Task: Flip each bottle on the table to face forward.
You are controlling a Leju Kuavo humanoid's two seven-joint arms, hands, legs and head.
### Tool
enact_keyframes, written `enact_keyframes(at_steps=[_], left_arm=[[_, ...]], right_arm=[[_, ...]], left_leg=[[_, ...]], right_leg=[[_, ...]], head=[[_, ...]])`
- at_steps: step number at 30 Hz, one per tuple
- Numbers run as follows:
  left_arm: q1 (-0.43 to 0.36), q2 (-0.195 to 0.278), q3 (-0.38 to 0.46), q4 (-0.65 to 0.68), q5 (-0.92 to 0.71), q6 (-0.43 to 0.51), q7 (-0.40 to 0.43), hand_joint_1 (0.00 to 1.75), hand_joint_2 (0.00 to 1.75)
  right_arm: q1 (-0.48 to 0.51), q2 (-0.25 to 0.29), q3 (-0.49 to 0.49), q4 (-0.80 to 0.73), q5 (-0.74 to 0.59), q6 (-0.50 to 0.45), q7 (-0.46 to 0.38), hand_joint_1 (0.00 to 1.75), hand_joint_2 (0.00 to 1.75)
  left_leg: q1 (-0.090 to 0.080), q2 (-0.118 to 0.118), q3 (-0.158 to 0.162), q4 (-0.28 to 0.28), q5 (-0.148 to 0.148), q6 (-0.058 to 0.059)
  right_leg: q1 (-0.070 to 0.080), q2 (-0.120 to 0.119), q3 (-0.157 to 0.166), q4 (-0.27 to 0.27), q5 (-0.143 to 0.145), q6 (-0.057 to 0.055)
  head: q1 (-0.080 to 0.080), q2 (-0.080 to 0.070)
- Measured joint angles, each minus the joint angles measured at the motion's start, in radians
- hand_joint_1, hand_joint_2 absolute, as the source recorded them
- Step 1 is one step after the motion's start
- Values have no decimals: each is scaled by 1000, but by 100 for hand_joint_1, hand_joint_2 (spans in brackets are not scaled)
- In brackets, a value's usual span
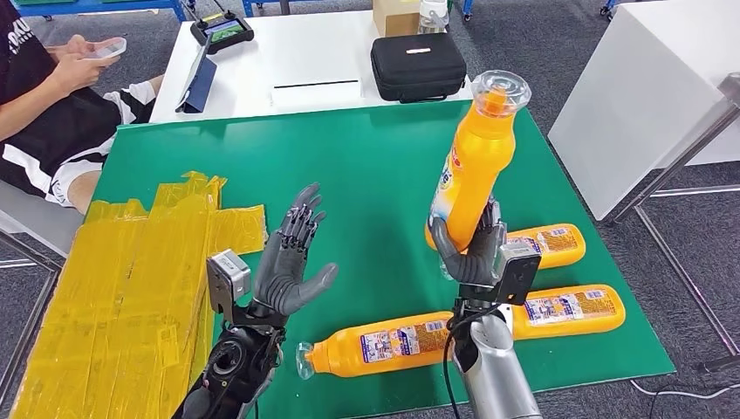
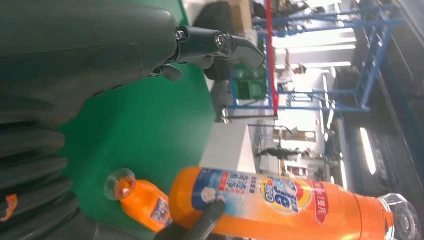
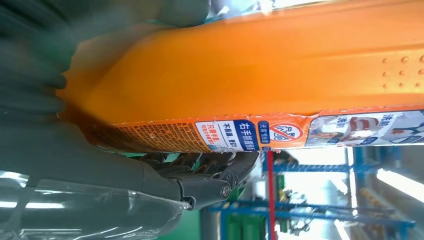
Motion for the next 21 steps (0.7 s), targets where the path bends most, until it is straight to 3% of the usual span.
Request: enact_keyframes(at_steps=[12,21], left_arm=[[-69,8,-54,-21,7,-17,51,0,175],[-95,12,-72,-21,-2,27,46,0,175]], right_arm=[[10,8,182,-52,5,68,-19,175,175],[-8,3,378,19,92,102,-17,175,175]], left_leg=[[0,0,0,0,0,0],[0,0,0,0,0,0]], right_leg=[[0,0,0,0,0,0],[0,0,0,0,0,0]], head=[[0,0],[0,0]])
